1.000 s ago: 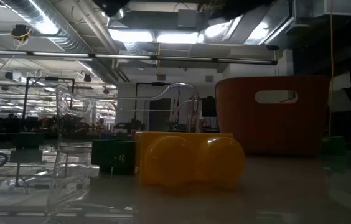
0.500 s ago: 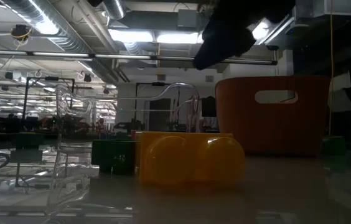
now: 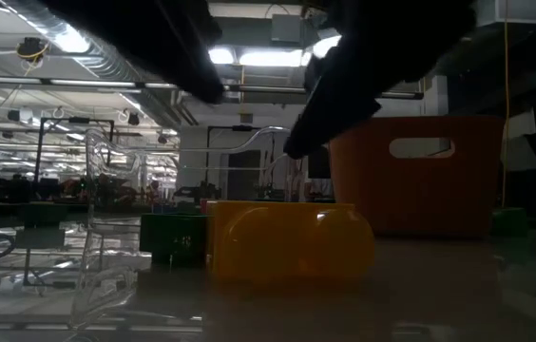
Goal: Sort blocks by size
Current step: Put the big yellow game piece into the orange bin
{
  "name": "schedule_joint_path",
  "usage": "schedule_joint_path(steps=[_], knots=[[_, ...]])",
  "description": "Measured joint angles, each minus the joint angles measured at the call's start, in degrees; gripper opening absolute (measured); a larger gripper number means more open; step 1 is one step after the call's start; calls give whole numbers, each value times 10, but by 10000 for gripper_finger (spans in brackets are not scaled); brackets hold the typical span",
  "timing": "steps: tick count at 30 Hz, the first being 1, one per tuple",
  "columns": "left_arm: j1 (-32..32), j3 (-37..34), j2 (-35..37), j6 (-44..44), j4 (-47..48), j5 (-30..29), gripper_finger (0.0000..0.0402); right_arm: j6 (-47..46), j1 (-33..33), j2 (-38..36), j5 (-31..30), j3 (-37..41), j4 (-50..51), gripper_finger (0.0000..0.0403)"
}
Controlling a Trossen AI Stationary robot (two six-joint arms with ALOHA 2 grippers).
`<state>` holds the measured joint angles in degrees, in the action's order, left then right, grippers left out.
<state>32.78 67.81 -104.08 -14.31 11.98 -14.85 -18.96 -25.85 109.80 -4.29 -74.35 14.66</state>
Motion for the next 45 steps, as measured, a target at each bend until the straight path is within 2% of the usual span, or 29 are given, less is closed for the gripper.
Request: schedule_joint_path(steps=[9, 25, 30, 34, 45], knots=[[6, 0, -62, -21, -48, -9, 150, 0, 0, 34, 30, 0, -17, 231], [13, 0, -89, -28, -85, -14, 150, -4, -1, 52, 43, 0, -25, 231], [13, 0, -89, -21, -84, -20, 150, -25, -1, 66, 77, -2, -40, 229], [14, 0, -89, -18, -81, -23, 150, -31, -1, 70, 86, -2, -48, 206], [14, -1, -65, 16, -71, -20, 150, -70, 0, 68, 88, -9, -48, 91]])
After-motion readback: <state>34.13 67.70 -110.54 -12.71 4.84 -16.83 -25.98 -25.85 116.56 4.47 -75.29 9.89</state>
